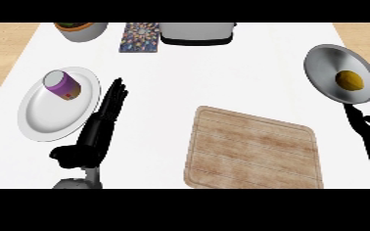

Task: Pick the lemon from the cutting board and place it in the pan

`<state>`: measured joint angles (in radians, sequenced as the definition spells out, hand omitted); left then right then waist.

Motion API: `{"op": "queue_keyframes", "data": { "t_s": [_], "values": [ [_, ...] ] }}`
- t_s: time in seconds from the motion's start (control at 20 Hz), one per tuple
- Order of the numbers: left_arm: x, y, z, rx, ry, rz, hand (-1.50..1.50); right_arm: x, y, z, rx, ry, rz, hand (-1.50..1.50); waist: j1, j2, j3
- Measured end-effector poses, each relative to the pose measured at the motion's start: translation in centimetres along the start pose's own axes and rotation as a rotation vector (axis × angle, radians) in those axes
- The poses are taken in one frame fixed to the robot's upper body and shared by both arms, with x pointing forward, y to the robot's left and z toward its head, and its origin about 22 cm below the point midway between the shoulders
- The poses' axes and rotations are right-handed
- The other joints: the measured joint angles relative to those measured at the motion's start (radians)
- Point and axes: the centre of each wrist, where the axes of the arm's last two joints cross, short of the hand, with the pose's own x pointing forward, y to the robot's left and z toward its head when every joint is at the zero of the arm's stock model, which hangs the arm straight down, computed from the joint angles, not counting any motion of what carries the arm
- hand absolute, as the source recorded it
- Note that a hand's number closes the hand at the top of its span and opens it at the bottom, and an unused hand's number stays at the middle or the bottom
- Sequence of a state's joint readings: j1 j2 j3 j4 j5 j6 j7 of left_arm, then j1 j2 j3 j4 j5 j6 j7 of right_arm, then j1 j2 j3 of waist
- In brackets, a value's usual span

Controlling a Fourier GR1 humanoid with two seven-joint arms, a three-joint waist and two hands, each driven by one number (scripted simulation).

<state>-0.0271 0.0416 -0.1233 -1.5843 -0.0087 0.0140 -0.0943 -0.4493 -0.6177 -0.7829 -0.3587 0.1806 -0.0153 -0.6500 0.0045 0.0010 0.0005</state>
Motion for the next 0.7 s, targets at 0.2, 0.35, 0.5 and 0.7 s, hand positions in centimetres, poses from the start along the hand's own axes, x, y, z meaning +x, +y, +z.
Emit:
{"op": "queue_keyframes", "data": {
  "t_s": [0.2, 0.35, 0.5, 0.7],
  "values": [
    [0.0, 0.1, 0.3, -0.006, 0.006, 0.006, 0.00, -0.3, -0.1, 0.4, -0.006, 0.003, 0.033, -1.50, 0.000, 0.000, 0.000],
    [0.0, -0.2, -0.1, -0.007, 0.008, 0.006, 0.00, -0.2, -0.6, 0.4, -0.011, 0.013, 0.054, -1.50, 0.000, 0.000, 0.000],
    [-0.3, -0.3, 0.1, -0.004, 0.008, 0.004, 0.00, 0.0, -0.7, 0.5, -0.003, 0.017, 0.074, -1.50, -0.002, -0.001, 0.000],
    [0.3, -0.4, 0.3, -0.002, 0.003, 0.001, 0.00, -0.4, -0.4, 1.3, -0.021, 0.000, 0.115, -1.50, -0.002, -0.001, 0.000]
  ]
}}
